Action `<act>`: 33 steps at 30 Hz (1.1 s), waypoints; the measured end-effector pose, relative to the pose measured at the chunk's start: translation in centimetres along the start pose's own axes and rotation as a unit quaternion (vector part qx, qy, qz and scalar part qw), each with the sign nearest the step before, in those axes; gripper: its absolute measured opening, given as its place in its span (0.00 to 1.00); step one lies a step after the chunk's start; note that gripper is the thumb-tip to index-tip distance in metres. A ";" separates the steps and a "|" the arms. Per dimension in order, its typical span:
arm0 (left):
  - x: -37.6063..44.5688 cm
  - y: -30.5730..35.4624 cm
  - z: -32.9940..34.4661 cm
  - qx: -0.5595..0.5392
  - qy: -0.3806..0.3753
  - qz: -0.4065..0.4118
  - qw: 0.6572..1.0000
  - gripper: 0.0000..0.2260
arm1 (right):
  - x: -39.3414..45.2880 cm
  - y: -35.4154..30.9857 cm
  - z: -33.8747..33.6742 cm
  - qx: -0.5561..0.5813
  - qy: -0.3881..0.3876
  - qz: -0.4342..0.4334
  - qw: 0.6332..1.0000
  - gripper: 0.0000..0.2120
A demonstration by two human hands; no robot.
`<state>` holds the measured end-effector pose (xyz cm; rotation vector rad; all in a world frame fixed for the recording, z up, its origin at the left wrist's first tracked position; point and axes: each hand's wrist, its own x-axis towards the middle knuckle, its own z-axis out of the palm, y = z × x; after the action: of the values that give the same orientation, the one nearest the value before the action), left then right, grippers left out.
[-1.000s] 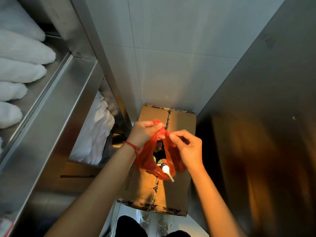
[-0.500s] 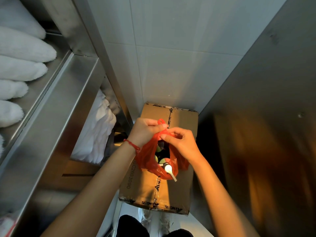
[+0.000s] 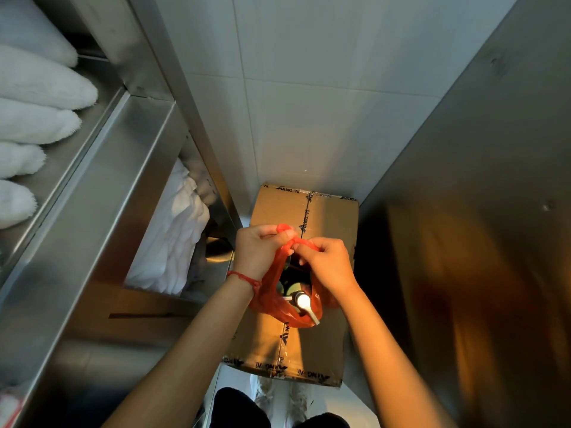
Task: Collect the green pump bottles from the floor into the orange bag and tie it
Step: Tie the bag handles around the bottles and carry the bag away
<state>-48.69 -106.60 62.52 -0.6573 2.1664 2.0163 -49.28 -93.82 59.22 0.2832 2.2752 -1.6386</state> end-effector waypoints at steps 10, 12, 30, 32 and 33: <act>0.0 -0.6 0.7 0.006 0.023 -0.007 1.000 0.04 | 0.3 -1.5 -0.6 0.253 -0.045 0.113 0.960 0.05; -0.1 -1.0 0.9 0.002 0.043 0.000 0.999 0.08 | 0.4 -1.7 -0.4 0.260 -0.024 0.111 0.959 0.05; -0.1 -5.9 -2.9 -0.273 0.186 -0.159 0.930 0.11 | 1.8 3.0 -1.8 0.477 0.251 0.152 0.829 0.10; -0.2 -5.5 -2.4 -0.354 0.151 -0.140 0.913 0.11 | 1.5 2.8 -1.7 0.494 0.222 0.123 0.831 0.09; -0.1 -5.4 -2.1 -0.386 0.139 -0.135 0.902 0.10 | 1.3 2.7 -1.6 0.502 0.211 0.115 0.831 0.09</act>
<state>-46.09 -108.79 57.85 -1.3073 1.1817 2.7053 -49.81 -91.49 56.84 1.1950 1.2585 -2.6616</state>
